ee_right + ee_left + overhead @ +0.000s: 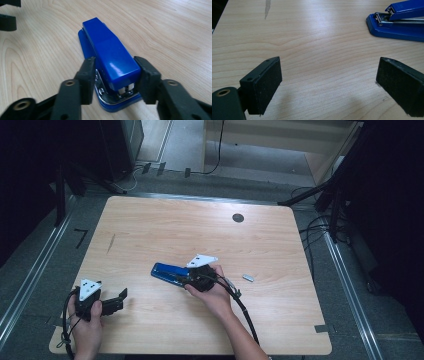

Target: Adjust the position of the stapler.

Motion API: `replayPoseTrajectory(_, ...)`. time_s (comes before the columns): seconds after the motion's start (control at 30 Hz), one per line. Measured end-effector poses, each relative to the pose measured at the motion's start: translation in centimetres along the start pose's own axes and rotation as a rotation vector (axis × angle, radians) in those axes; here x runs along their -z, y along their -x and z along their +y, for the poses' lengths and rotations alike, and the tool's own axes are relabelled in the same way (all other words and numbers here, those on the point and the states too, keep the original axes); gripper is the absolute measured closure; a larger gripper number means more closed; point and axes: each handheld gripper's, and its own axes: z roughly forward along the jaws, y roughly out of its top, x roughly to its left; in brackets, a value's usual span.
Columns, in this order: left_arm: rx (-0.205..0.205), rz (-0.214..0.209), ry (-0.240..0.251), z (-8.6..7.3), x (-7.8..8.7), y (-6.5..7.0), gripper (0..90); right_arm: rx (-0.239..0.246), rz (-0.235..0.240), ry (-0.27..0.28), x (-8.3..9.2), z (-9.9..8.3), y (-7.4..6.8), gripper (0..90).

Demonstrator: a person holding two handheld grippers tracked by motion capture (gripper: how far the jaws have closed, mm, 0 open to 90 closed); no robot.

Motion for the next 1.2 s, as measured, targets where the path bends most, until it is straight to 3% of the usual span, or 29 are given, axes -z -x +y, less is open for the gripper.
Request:
replayPoseTrajectory(0.2,-0.001,-0.002,-0.001,0.0,0.0,0.0,6.7,0.011,0.024,-0.013,-0.2,-0.3,0.0,58.8)
replayPoseTrajectory(0.4,-0.001,-0.003,0.001,0.0,0.0,0.0,6.7,0.004,0.042,-0.030,-1.4,0.4,-0.1,56.0)
replayPoseTrajectory(0.43,-0.001,-0.002,0.002,0.0,0.0,0.0,6.7,0.020,0.040,-0.036,-1.7,0.6,-0.2,56.3)
replayPoseTrajectory(0.7,0.002,-0.004,0.003,0.0,0.0,0.0,6.7,0.029,0.049,-0.019,-2.2,0.7,-0.1,60.6)
replayPoseTrajectory(1.0,0.002,-0.002,0.001,0.0,0.0,0.0,6.7,0.053,0.040,-0.038,-2.0,0.7,-0.6,64.6)
replayPoseTrajectory(1.03,0.002,-0.002,0.001,0.0,0.0,0.0,6.7,0.061,0.016,-0.046,-1.8,0.6,-1.0,66.0)
replayPoseTrajectory(1.2,0.004,-0.002,0.000,0.0,0.0,0.0,6.7,0.049,-0.012,-0.058,-1.3,0.3,-1.4,66.7)
